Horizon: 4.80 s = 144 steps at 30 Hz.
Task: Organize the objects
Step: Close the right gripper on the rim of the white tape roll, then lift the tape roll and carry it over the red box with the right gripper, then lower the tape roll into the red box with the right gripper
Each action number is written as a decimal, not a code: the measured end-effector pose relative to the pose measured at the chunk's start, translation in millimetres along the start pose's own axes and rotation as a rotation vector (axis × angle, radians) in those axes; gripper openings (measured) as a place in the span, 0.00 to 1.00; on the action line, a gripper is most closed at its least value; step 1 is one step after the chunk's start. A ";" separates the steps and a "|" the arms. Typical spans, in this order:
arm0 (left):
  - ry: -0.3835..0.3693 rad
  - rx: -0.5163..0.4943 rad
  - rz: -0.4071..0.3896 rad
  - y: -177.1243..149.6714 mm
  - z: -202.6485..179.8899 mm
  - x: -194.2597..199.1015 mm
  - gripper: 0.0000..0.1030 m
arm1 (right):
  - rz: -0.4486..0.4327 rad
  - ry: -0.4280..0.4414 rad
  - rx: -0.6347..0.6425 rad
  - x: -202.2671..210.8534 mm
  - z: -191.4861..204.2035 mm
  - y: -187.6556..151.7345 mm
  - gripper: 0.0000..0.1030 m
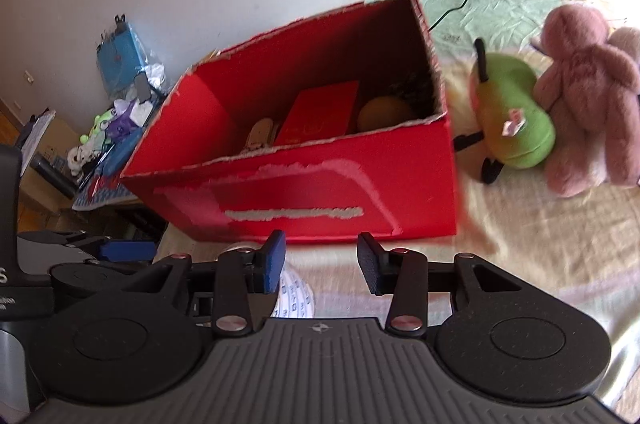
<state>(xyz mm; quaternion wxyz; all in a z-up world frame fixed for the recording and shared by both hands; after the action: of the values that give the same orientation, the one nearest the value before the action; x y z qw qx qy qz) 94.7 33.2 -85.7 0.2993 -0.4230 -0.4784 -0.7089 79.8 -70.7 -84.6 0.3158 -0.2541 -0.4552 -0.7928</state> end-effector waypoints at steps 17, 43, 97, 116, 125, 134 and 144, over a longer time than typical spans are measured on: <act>-0.030 0.006 0.126 -17.9 4.9 -40.1 0.46 | 0.190 0.032 -0.021 -43.0 9.6 -18.1 0.34; -0.184 -0.272 0.032 -2.6 -82.3 -12.7 0.10 | 0.139 -0.046 -0.127 4.1 -41.2 -20.1 0.14; -0.112 -0.150 -0.357 126.7 -3.1 60.8 0.11 | -0.248 0.068 -0.012 18.4 27.2 111.2 0.15; -0.040 0.029 -0.178 137.3 60.8 -31.4 0.40 | 0.014 0.133 -0.068 -97.7 27.4 125.3 0.14; -0.047 0.023 -0.206 132.5 60.5 -32.5 0.49 | 0.028 0.148 -0.157 -116.5 29.3 124.0 0.15; -0.086 -0.030 -0.253 123.7 50.4 -26.9 0.47 | 0.045 0.204 -0.198 -121.3 28.2 125.4 0.20; -0.109 0.006 -0.271 121.7 55.3 -22.6 0.46 | 0.017 0.247 -0.245 -115.9 25.6 128.1 0.25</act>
<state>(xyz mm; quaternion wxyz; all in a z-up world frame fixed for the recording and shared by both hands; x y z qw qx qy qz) 223.5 40.9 -43.8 0.1759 -0.3915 -0.5487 -0.7174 254.3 -66.3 -81.1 0.3425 -0.1952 -0.3108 -0.8649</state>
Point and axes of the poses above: each gripper's, at about its wrist camera, not at the fingertips, and x roughly against the way its jaws point, z to its left, y to its top, the point moved 7 cm from there along -x, roughly the way its jaws point, and after that the axes turned 5 degrees about -x, right-handed, at the moved point
